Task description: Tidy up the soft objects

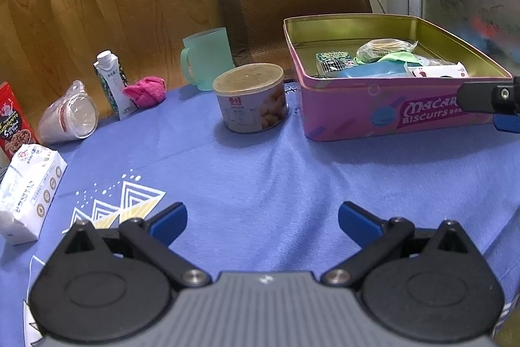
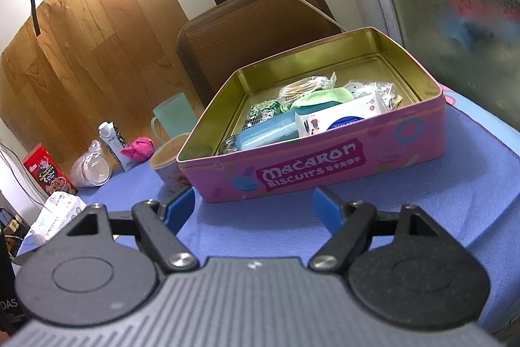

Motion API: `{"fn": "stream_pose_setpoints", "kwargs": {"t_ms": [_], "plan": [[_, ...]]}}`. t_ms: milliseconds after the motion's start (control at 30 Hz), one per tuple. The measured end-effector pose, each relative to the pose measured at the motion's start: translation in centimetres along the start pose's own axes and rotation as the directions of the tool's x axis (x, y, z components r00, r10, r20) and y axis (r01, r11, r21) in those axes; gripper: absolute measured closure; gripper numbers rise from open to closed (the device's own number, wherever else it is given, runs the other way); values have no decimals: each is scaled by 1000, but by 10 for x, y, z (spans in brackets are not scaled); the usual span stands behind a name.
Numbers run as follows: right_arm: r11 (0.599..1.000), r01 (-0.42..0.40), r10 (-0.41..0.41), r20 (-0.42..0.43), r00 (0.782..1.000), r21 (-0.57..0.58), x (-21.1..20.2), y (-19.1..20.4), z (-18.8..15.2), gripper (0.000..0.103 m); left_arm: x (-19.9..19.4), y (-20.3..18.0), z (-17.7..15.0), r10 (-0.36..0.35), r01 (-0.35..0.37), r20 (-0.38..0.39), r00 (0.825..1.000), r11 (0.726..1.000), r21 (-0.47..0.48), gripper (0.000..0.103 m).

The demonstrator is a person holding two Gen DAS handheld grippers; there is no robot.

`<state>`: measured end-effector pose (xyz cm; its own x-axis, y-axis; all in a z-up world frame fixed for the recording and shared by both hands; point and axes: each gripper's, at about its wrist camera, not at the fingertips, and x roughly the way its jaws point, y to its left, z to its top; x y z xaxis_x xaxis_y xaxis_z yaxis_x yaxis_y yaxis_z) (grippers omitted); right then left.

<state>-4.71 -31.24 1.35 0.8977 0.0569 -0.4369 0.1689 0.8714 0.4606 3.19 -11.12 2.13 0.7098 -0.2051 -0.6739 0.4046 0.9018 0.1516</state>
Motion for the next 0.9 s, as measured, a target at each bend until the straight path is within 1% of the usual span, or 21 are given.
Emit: {"fn": "stream_pose_setpoints", "kwargs": {"t_ms": [600, 900], "plan": [[999, 17, -16, -18, 1000, 31, 7, -7, -4, 21, 12, -8, 0, -13, 14, -38, 999, 1000, 20, 0], [999, 15, -13, -45, 999, 35, 17, -9, -6, 21, 17, -10, 2, -17, 18, -52, 999, 1000, 24, 0]]}}
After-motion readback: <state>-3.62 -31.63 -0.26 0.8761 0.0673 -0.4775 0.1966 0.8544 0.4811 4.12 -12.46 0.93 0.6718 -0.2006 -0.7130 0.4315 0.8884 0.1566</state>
